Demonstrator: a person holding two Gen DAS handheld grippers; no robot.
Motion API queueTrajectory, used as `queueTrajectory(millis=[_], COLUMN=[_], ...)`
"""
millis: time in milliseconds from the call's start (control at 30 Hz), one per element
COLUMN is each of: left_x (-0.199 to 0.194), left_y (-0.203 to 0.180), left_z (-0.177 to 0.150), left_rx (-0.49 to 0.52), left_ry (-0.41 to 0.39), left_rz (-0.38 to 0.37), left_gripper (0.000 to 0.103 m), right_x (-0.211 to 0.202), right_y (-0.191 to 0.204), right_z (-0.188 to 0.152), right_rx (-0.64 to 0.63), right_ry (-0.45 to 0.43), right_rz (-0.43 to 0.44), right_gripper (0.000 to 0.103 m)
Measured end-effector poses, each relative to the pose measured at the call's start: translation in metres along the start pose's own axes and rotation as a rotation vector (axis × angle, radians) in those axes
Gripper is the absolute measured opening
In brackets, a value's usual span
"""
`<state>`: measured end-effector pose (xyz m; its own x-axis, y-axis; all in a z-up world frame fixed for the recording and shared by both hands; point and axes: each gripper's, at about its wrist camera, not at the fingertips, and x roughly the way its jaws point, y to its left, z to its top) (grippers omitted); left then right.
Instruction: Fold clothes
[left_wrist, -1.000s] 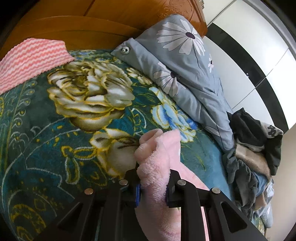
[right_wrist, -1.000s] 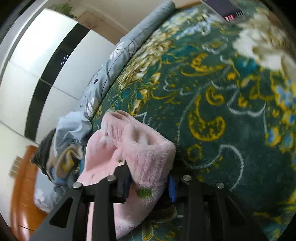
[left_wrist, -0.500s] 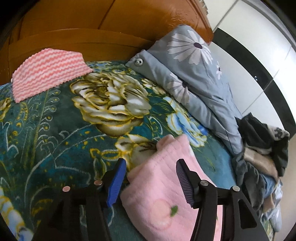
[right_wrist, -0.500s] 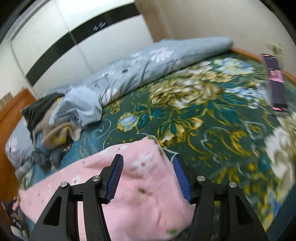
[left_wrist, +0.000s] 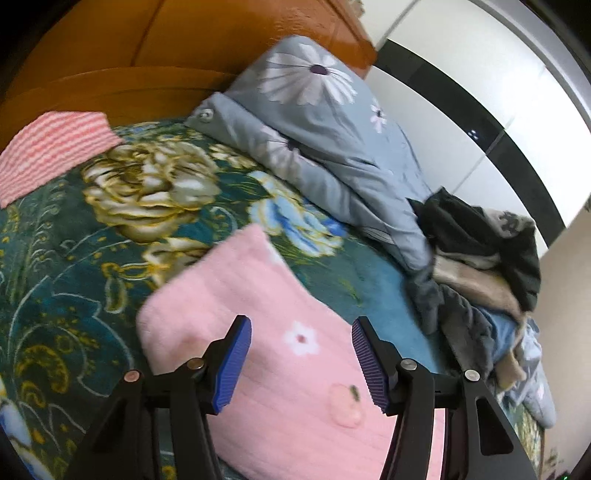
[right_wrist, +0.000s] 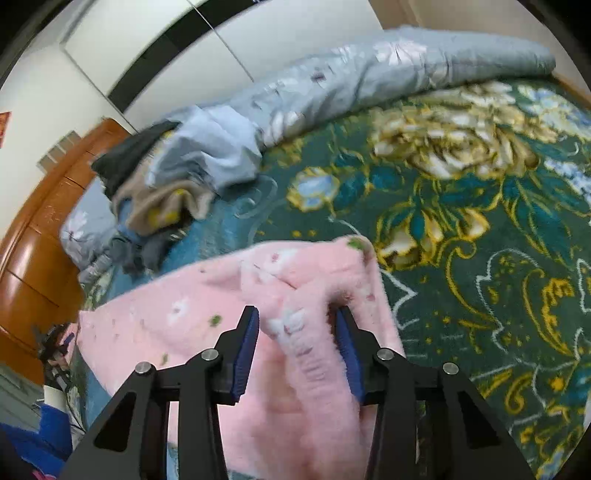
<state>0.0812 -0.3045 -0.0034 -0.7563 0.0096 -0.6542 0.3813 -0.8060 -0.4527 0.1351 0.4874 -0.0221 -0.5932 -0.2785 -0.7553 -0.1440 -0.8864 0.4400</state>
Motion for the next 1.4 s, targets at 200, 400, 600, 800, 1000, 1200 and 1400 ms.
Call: queueTrajectory(millis=[200,400,600,800,1000,1200,1400], left_x=[-0.004,-0.007,-0.013,-0.028,-0.026,-0.006,-0.002], left_y=[-0.008,-0.002,0.012,0.037,0.076,0.100,0.089], left_z=[-0.003,-0.003,-0.005,-0.005,-0.012,-0.024,-0.022], left_rx=[0.018,-0.002,-0.030,-0.085,-0.173,-0.243,-0.195], left_ry=[-0.014,-0.021,-0.024,-0.059,-0.063,-0.013,0.006], left_rz=[0.015,0.023,0.031,0.052,0.091,0.070,0.041], left_gripper=[0.061,0.061,0.061,0.061,0.065,0.061,0.008], right_x=[-0.015,-0.045,0.010,-0.015,-0.043,-0.034,-0.021], right_y=[0.009,-0.006,-0.040,-0.026,0.015,0.053,0.074], right_z=[0.011,0.038,0.028,0.021,-0.005,-0.040,-0.059], right_rx=[0.000,0.071,0.192,0.170,0.076,0.038,0.035], right_ry=[-0.093,-0.291,-0.145,-0.175,-0.226,-0.176,-0.130], right_rz=[0.075,0.092,-0.030,-0.080,-0.135,-0.072,-0.045], right_gripper=[0.010,0.009,0.010,0.027,0.040,0.041,0.041])
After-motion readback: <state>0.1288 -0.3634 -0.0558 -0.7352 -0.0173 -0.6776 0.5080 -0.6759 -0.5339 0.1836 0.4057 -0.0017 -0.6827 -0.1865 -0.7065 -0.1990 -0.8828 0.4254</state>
